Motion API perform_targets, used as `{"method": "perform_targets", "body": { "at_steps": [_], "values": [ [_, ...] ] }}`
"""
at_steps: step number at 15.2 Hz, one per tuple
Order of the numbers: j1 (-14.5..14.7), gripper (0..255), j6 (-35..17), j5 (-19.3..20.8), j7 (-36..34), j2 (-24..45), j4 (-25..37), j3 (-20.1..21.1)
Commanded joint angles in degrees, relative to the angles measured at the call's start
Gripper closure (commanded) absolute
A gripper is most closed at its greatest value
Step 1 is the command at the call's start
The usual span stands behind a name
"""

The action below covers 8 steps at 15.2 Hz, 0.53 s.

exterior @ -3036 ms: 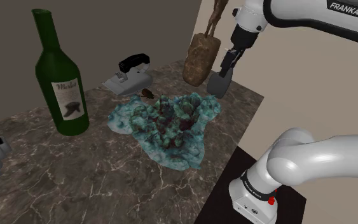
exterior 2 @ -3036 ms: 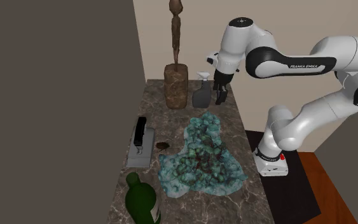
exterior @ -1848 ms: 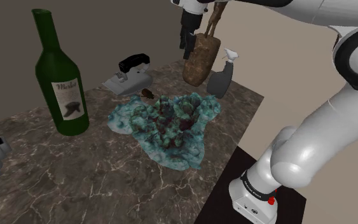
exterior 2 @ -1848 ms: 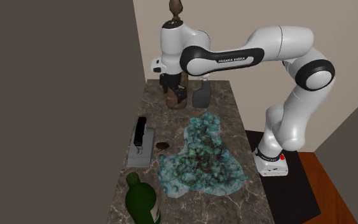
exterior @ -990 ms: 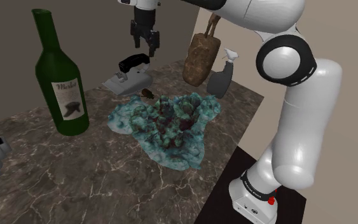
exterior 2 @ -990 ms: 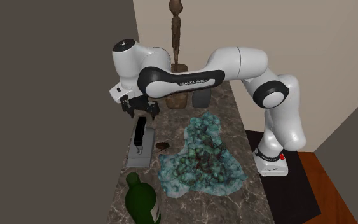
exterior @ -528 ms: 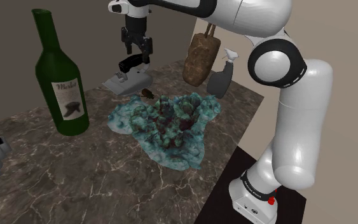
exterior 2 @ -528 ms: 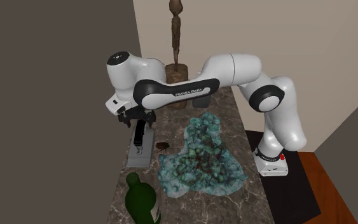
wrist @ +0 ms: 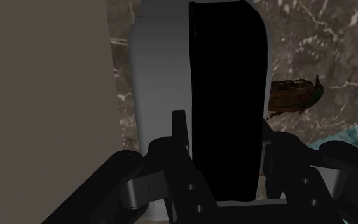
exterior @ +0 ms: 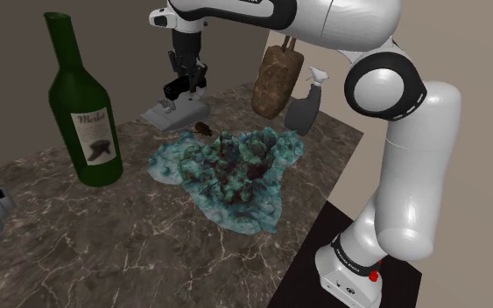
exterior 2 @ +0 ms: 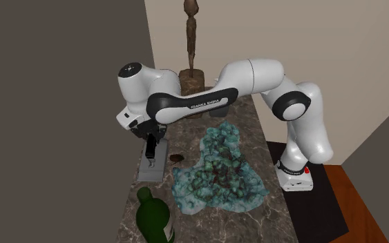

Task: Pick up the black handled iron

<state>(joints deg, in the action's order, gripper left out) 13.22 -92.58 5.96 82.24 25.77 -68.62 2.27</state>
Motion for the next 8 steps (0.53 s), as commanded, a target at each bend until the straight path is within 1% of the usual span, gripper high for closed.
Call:
{"method": "perform_targets", "body": {
  "at_steps": [1,6,8],
  "values": [
    [0.0,255,0.0,0.0,0.0,0.0,0.0,0.0],
    [0.0,255,0.0,0.0,0.1,0.1,0.1,0.0],
    [0.0,255,1.8,0.0,0.2,0.5,2.3,0.0]
  ]
}}
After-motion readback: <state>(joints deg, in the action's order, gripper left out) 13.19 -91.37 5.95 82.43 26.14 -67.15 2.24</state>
